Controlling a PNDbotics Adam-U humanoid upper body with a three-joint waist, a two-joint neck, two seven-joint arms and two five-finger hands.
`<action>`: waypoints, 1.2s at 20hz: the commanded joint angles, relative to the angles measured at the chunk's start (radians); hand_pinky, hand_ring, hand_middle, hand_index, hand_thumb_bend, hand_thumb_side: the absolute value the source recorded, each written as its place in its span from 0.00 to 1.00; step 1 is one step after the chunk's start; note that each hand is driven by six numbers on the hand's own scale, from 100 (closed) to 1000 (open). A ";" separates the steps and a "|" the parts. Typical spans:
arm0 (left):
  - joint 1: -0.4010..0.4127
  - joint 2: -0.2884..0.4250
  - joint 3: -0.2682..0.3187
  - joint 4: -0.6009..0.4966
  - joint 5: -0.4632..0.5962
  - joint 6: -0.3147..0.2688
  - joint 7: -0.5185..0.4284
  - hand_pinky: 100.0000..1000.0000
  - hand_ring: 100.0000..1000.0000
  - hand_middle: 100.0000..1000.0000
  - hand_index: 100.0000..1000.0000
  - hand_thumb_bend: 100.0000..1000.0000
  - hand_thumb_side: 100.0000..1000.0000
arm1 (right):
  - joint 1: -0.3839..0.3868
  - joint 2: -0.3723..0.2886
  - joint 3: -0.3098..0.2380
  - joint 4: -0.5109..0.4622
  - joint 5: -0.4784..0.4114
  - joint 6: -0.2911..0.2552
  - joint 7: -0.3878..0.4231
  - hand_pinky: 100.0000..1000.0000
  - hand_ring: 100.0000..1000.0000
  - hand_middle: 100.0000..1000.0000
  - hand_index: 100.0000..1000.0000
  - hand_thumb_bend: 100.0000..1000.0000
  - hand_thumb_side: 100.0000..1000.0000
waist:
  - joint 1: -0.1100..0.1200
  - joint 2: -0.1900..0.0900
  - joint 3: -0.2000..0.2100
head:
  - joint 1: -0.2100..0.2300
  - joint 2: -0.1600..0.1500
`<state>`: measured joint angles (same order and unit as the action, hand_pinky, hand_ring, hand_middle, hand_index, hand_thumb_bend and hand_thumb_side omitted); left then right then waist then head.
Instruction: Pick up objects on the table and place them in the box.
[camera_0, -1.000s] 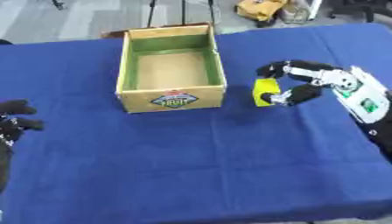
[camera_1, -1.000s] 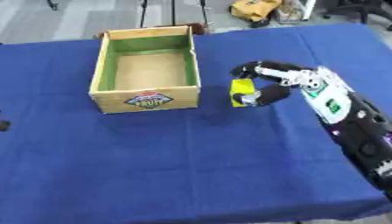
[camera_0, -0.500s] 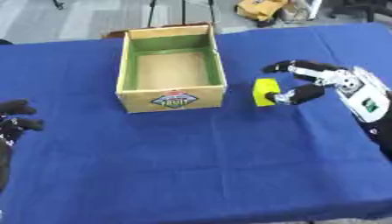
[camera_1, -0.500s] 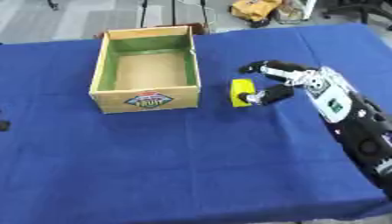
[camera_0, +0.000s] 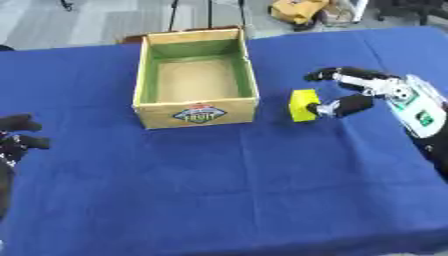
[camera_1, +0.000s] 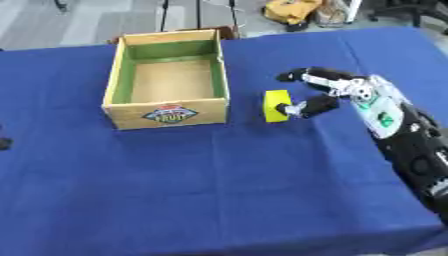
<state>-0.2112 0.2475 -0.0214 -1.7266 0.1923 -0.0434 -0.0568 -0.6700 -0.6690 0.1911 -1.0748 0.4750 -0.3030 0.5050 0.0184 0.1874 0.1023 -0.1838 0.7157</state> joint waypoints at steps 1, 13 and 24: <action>-0.005 0.018 0.000 -0.013 -0.001 -0.001 -0.003 0.68 0.45 0.54 0.69 0.73 0.91 | -0.026 -0.012 -0.014 0.005 0.015 -0.002 0.003 1.00 0.97 0.92 1.00 0.21 0.55 | 0.001 -0.018 0.001 | 0.000 0.000; -0.004 0.018 -0.001 -0.013 0.000 -0.001 -0.005 0.68 0.45 0.54 0.69 0.73 0.91 | -0.035 0.007 -0.012 0.032 0.030 -0.009 0.010 1.00 0.97 0.92 1.00 0.20 0.55 | -0.001 -0.017 0.004 | -0.001 0.004; -0.003 0.017 -0.002 -0.012 0.000 -0.001 -0.006 0.68 0.45 0.54 0.69 0.73 0.91 | -0.046 0.022 -0.010 0.059 0.060 -0.017 0.014 1.00 0.96 0.91 1.00 0.20 0.55 | 0.000 -0.017 0.008 | -0.004 0.005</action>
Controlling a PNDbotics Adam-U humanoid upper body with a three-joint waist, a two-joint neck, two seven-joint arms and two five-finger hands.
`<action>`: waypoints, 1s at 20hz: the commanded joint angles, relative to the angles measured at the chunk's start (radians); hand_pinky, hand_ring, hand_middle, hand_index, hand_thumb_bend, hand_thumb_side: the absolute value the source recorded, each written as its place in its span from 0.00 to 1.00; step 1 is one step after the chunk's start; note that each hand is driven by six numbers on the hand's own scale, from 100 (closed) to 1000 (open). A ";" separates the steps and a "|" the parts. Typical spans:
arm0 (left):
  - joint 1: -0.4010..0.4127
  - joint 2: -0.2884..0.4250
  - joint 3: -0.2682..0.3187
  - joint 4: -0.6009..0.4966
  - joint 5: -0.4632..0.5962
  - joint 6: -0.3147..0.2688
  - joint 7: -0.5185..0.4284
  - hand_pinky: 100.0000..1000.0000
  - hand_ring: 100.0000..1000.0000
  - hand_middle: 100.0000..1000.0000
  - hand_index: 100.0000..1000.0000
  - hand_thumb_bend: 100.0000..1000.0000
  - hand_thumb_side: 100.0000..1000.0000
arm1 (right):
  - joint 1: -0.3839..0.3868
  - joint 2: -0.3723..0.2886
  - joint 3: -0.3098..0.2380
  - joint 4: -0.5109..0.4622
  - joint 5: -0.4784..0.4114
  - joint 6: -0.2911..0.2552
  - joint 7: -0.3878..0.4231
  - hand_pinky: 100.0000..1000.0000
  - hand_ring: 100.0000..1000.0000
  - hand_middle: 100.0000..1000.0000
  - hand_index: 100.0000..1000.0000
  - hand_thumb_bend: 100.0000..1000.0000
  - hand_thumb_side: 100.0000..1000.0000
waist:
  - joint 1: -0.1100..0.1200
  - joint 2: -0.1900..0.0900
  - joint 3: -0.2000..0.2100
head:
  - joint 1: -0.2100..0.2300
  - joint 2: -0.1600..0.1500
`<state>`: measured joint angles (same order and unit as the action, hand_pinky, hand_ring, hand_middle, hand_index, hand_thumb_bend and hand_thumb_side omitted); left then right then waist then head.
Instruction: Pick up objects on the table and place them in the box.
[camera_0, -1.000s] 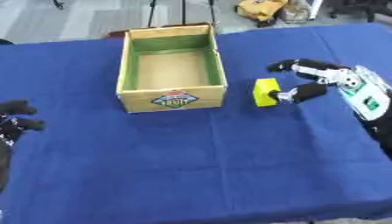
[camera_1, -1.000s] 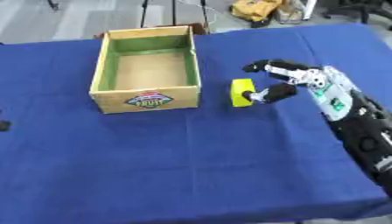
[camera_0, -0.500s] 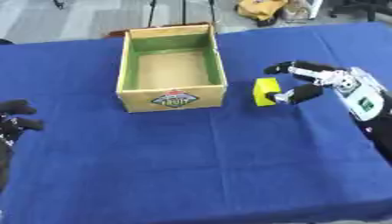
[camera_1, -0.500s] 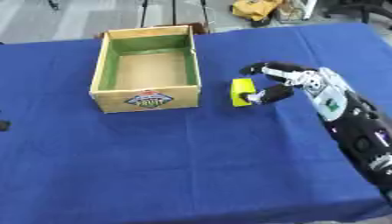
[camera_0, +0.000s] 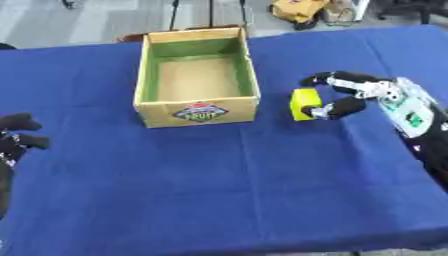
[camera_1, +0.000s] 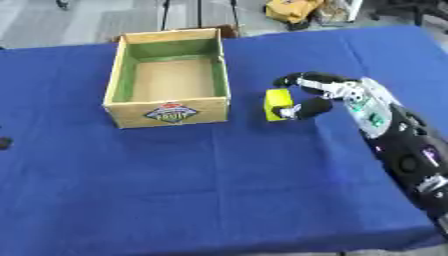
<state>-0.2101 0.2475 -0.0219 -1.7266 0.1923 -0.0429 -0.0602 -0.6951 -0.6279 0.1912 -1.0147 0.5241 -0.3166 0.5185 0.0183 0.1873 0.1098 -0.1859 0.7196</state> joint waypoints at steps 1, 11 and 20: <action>-0.004 0.017 -0.001 -0.012 0.000 -0.001 -0.002 0.68 0.45 0.54 0.69 0.73 0.91 | -0.021 -0.018 -0.011 0.002 0.014 -0.004 0.000 1.00 0.96 0.91 1.00 0.20 0.55 | 0.000 -0.016 0.001 | -0.002 0.001; -0.004 0.016 -0.002 -0.012 0.001 -0.001 -0.003 0.68 0.45 0.54 0.69 0.73 0.91 | -0.023 -0.010 -0.011 0.020 0.034 -0.009 0.000 1.00 0.95 0.91 1.00 0.18 0.55 | 0.002 -0.017 0.002 | -0.004 0.001; -0.004 0.016 -0.002 -0.013 0.001 -0.001 -0.004 0.68 0.45 0.54 0.69 0.73 0.91 | -0.022 -0.008 -0.015 0.020 0.042 -0.013 -0.028 0.92 0.83 0.78 0.99 0.04 0.44 | 0.003 -0.017 0.003 | -0.006 0.002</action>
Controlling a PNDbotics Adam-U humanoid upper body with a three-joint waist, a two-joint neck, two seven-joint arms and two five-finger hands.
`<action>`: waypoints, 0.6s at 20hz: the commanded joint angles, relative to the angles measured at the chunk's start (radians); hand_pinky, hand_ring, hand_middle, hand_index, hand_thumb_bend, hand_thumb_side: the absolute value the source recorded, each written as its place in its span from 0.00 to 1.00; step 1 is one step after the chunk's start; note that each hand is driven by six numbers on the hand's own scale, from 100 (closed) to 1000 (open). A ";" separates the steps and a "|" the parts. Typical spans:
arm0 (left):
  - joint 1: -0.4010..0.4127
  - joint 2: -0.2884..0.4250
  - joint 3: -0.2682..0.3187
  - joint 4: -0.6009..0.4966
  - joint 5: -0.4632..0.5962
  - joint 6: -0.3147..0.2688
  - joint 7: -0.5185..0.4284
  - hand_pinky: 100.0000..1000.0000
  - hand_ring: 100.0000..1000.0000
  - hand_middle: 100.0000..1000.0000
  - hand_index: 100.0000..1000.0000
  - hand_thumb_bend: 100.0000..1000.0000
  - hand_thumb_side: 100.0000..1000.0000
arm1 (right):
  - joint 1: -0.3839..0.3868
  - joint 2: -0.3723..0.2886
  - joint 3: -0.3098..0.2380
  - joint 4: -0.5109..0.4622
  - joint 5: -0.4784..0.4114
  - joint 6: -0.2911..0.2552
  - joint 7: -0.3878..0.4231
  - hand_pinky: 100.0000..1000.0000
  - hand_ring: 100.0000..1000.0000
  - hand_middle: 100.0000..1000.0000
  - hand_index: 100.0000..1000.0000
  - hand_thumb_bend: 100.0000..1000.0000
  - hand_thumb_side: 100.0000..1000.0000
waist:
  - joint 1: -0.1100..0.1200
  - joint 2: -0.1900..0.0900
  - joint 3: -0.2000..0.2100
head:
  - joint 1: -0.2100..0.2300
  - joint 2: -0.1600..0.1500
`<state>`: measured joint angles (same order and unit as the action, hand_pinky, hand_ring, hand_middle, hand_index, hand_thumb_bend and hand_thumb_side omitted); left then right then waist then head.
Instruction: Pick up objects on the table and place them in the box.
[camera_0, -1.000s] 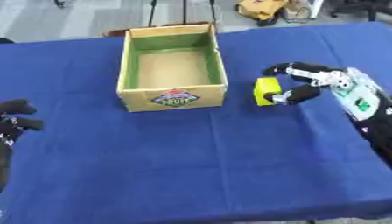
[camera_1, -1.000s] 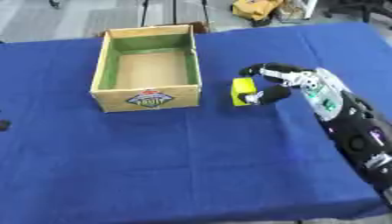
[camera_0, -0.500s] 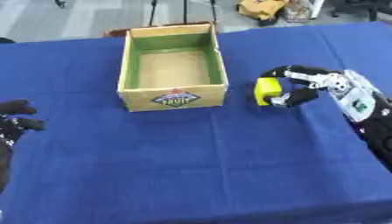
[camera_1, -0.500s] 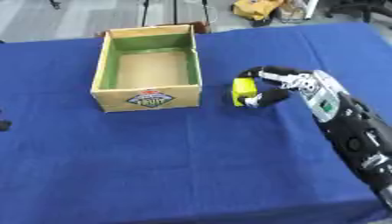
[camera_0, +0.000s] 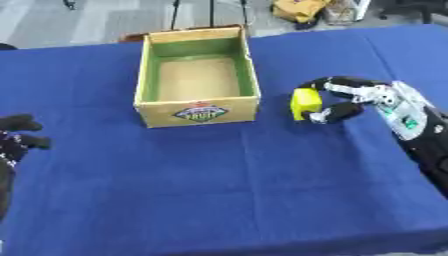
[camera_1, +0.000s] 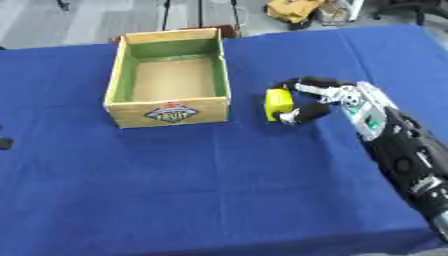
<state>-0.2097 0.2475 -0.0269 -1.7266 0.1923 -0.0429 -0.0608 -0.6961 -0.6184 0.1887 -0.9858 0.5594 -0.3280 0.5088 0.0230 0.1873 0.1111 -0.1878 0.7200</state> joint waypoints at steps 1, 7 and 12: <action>-0.005 0.016 0.002 -0.013 0.001 -0.001 -0.003 0.68 0.45 0.54 0.69 0.73 0.91 | -0.021 -0.017 -0.012 -0.010 0.011 0.000 -0.027 0.90 0.79 0.73 0.98 0.00 0.30 | -0.001 -0.017 0.001 | -0.005 0.002; -0.005 0.016 0.002 -0.012 0.001 -0.001 -0.004 0.68 0.45 0.54 0.69 0.73 0.91 | -0.019 -0.015 -0.008 -0.013 0.046 0.011 -0.066 0.83 0.63 0.52 0.91 0.00 0.11 | -0.001 -0.018 0.002 | -0.005 0.001; -0.005 0.015 0.002 -0.012 0.001 -0.001 -0.004 0.68 0.45 0.54 0.69 0.73 0.91 | -0.019 -0.012 -0.009 -0.019 0.069 0.012 -0.126 0.80 0.54 0.41 0.86 0.00 0.08 | -0.001 -0.018 0.002 | -0.005 0.002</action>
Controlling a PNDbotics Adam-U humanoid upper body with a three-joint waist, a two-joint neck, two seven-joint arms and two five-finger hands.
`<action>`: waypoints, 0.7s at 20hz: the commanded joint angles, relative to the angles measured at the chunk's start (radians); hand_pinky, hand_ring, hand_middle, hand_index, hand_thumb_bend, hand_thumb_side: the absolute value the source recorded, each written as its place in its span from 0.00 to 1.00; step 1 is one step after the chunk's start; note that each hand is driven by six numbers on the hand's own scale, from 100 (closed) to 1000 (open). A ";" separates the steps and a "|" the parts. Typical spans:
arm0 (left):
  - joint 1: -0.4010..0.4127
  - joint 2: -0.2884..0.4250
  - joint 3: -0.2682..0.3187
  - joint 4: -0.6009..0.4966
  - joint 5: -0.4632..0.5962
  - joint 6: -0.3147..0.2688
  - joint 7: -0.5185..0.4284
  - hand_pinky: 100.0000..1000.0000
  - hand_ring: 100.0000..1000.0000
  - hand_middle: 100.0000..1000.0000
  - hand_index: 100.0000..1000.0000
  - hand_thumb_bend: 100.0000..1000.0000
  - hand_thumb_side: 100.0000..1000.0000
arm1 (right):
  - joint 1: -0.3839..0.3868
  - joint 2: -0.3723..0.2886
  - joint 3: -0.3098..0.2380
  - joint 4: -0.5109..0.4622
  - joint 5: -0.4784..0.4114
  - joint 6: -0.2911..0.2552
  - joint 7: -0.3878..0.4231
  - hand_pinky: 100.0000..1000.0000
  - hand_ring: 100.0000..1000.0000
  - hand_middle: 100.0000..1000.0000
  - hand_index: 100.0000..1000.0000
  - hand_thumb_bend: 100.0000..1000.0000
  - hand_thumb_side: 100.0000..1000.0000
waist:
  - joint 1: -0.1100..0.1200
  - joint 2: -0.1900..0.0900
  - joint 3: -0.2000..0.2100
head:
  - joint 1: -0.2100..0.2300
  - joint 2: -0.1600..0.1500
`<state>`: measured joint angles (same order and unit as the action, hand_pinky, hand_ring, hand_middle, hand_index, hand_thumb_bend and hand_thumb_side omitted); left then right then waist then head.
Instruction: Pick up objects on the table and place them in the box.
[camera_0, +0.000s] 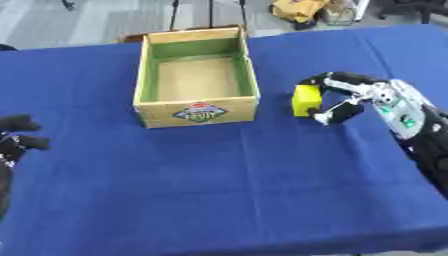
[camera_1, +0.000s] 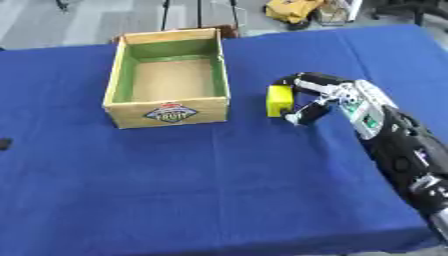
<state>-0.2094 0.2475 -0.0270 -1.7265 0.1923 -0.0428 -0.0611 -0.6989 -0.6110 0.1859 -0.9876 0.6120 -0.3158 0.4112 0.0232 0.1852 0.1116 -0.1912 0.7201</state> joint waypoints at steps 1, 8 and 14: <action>-0.005 0.015 0.002 -0.012 0.001 -0.001 -0.004 0.68 0.45 0.54 0.69 0.73 0.91 | -0.016 -0.019 -0.006 -0.018 0.019 -0.001 -0.038 0.79 0.52 0.38 0.85 0.00 0.08 | -0.001 -0.016 0.001 | -0.001 0.002; -0.005 0.016 0.003 -0.012 0.001 -0.001 -0.003 0.68 0.45 0.54 0.69 0.73 0.91 | -0.014 -0.020 -0.001 -0.037 0.004 -0.014 -0.072 0.78 0.51 0.36 0.84 0.00 0.10 | -0.002 -0.016 0.001 | 0.001 0.001; -0.003 0.017 0.003 -0.012 0.001 -0.001 -0.003 0.68 0.45 0.54 0.69 0.73 0.91 | -0.038 -0.039 0.009 -0.133 -0.056 -0.012 -0.065 0.78 0.50 0.33 0.83 0.00 0.09 | -0.004 -0.018 -0.003 | 0.002 0.004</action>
<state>-0.2062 0.2475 -0.0270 -1.7265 0.1923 -0.0428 -0.0611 -0.7125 -0.6115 0.1986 -1.0800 0.5751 -0.3280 0.3457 0.0221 0.1851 0.1098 -0.1907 0.7204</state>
